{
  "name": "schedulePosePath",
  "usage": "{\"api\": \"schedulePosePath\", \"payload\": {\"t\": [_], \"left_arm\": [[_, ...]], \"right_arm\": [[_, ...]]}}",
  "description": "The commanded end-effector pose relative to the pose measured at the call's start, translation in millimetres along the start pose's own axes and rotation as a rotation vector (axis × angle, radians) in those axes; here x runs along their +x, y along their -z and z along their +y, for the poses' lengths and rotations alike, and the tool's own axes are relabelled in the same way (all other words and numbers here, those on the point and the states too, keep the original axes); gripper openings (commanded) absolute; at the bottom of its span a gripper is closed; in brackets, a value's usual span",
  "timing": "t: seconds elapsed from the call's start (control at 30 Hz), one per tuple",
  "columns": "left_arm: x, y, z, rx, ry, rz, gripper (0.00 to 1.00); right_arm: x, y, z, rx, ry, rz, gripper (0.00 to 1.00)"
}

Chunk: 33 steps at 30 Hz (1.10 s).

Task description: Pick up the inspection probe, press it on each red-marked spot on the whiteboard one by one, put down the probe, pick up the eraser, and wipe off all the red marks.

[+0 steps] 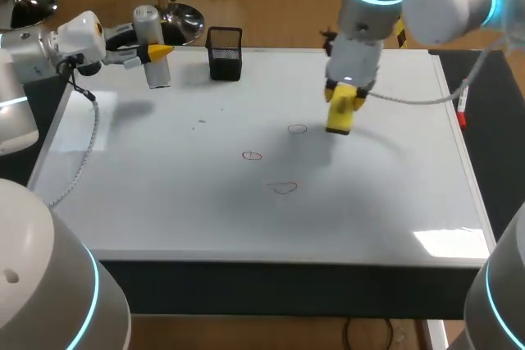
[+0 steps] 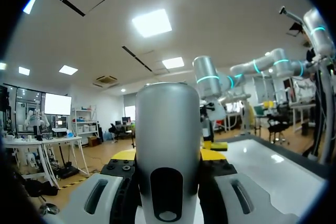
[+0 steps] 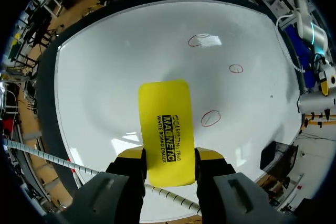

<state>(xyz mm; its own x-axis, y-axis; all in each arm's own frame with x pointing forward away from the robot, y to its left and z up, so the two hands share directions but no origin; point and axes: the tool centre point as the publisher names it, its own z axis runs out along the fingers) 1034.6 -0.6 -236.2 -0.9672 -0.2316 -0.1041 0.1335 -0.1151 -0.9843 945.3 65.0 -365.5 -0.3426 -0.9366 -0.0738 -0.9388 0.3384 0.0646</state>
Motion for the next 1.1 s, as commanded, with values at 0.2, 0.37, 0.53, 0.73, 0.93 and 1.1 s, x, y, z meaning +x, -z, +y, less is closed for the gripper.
{"api": "schedulePosePath", "payload": {"t": [0.2, 0.37, 0.53, 0.73, 0.93, 1.1], "left_arm": [[0.5, 0.0, -1.1, 0.0, -0.002, -0.001, 0.0], [0.5, 0.0, -1.1, 0.0, -0.002, -0.001, 0.0], [0.5, 0.0, -1.1, 0.0, -0.002, -0.001, 0.0], [0.5, 0.0, -1.1, 0.0, -0.002, -0.001, 0.0], [0.5, 0.0, -1.1, 0.0, -0.002, -0.001, 0.0], [0.5, 0.0, -1.1, 0.0, -0.002, -0.001, 0.0]], "right_arm": [[-63.1, -24.3, 26.6, -0.005, 0.067, 0.012, 0.0], [-93.4, -27.3, 44.5, -0.03, 0.103, -0.013, 0.0], [-125.8, -35.1, 64.4, -0.045, 0.147, -0.017, 0.0], [-149.6, -45.6, 79.2, -0.038, 0.18, -0.009, 0.0], [-169.6, -58.0, 86.9, -0.039, 0.197, -0.028, 0.0], [-184.2, -63.2, 93.9, -0.036, 0.201, -0.024, 0.0]]}}
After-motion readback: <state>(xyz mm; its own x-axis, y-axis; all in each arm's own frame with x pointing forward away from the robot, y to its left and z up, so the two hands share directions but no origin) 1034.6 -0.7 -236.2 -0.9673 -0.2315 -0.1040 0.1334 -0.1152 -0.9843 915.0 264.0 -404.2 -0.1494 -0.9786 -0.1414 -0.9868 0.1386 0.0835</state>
